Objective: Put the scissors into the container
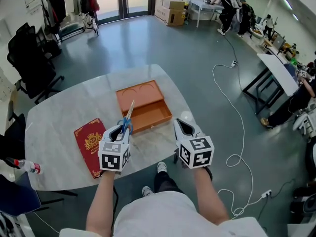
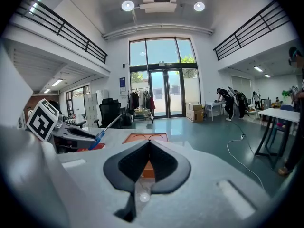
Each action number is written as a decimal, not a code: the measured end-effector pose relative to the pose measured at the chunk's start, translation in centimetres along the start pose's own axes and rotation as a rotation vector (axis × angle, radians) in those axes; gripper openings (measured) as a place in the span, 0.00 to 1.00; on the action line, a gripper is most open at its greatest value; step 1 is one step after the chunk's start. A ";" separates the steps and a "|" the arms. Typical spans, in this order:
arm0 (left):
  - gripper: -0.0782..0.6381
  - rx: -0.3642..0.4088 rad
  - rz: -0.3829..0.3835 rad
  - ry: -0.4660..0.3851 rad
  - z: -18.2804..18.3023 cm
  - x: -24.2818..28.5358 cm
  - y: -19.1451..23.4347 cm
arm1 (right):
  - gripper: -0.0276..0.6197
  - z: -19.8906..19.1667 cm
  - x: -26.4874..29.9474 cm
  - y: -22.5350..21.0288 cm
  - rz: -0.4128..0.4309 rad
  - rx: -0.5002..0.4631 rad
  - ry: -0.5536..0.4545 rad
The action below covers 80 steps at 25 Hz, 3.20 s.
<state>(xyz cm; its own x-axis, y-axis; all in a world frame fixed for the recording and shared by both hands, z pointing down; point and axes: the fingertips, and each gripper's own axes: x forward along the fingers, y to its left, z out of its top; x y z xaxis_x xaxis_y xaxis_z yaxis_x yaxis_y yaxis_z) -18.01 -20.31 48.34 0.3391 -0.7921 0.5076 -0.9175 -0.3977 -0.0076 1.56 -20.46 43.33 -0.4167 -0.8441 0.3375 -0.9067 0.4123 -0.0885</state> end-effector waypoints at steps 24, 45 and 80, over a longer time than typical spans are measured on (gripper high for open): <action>0.22 0.285 -0.122 0.323 -2.9 13.0 -1.4 | 0.05 0.2 10.6 -7.3 0.051 0.022 0.090; 0.22 0.333 -0.201 0.532 -5.8 18.0 -2.1 | 0.05 -0.6 14.7 -10.3 0.077 0.036 0.142; 0.22 0.297 -0.169 0.546 -5.0 17.7 -1.5 | 0.05 -0.6 14.3 -9.9 0.072 0.053 0.135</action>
<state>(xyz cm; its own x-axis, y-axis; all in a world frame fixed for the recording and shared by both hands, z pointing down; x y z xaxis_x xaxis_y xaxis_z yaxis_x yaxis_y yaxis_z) -11.64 -31.45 61.65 0.2478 -0.3888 0.8874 -0.7372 -0.6700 -0.0877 4.66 -36.37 49.63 -0.4717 -0.7579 0.4506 -0.8784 0.4487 -0.1647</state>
